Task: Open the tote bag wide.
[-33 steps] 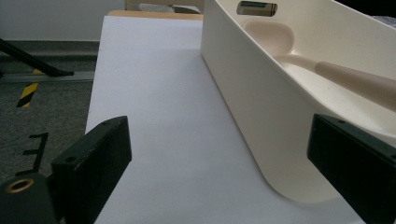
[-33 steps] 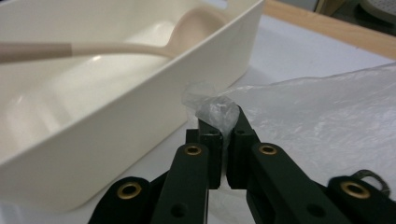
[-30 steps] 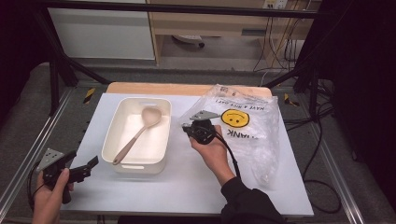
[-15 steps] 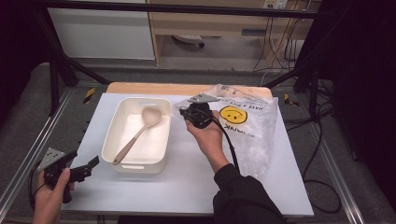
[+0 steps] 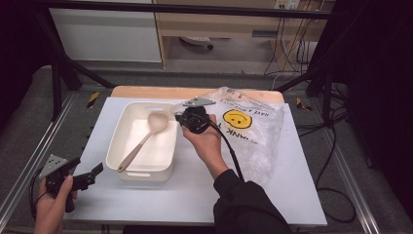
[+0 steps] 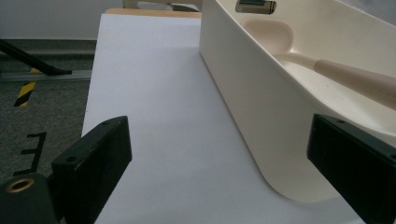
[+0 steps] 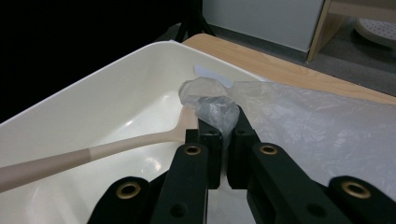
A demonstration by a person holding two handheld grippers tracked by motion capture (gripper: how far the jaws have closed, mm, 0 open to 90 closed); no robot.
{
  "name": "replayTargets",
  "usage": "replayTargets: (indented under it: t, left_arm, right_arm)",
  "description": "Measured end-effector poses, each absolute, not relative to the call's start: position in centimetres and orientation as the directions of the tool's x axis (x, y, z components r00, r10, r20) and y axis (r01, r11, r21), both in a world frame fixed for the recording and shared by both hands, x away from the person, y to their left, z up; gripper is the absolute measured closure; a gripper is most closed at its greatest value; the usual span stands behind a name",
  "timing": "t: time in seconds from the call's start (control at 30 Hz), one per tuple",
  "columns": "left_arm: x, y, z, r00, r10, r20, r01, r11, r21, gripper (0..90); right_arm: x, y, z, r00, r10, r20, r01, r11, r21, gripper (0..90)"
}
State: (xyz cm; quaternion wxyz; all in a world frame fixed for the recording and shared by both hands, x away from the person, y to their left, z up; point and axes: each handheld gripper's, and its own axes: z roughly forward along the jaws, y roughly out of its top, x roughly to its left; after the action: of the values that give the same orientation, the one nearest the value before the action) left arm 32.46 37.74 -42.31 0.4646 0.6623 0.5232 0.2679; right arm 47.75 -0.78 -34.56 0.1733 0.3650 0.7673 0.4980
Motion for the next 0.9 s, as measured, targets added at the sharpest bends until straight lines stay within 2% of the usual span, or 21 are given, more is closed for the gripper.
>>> replayTargets:
  t: [0.07, 0.13, 0.33, 0.43, 0.6, 0.9]
  left_arm:
    - [32.5, 37.8, -42.3, 0.311, 0.941, -0.131, 0.445, -0.022, 0.895, 6.3]
    - [32.5, 37.8, -42.3, 0.311, 0.941, -0.129, 0.446, -0.024, 0.895, 6.3]
    - [32.5, 37.7, -42.3, 0.309, 0.942, -0.130, 0.443, -0.022, 0.896, 6.3]
    - [32.4, 37.7, -42.3, 0.307, 0.943, -0.129, 0.442, -0.021, 0.897, 6.3]
    - [32.4, 37.7, -42.3, 0.307, 0.943, -0.129, 0.438, -0.019, 0.899, 6.3]
    - [32.4, 37.7, -42.3, 0.305, 0.944, -0.126, 0.438, -0.021, 0.899, 6.3]
  right_arm:
    - [47.8, -0.6, -35.0, -0.676, 0.730, 0.094, 0.394, 0.251, 0.884, 86.0]
    - [47.7, -0.5, -35.3, -0.685, 0.721, 0.105, 0.409, 0.262, 0.874, 78.8]
    - [47.0, -0.6, -34.9, -0.692, 0.712, 0.115, 0.433, 0.282, 0.856, 32.7]
    - [46.4, -0.9, -34.5, -0.705, 0.701, 0.106, 0.424, 0.297, 0.856, 21.0]
    - [45.6, -2.6, -34.4, -0.702, 0.706, 0.094, 0.413, 0.296, 0.861, 14.4]
    - [44.7, -6.4, -35.2, -0.686, 0.720, 0.105, 0.425, 0.279, 0.861, 9.4]
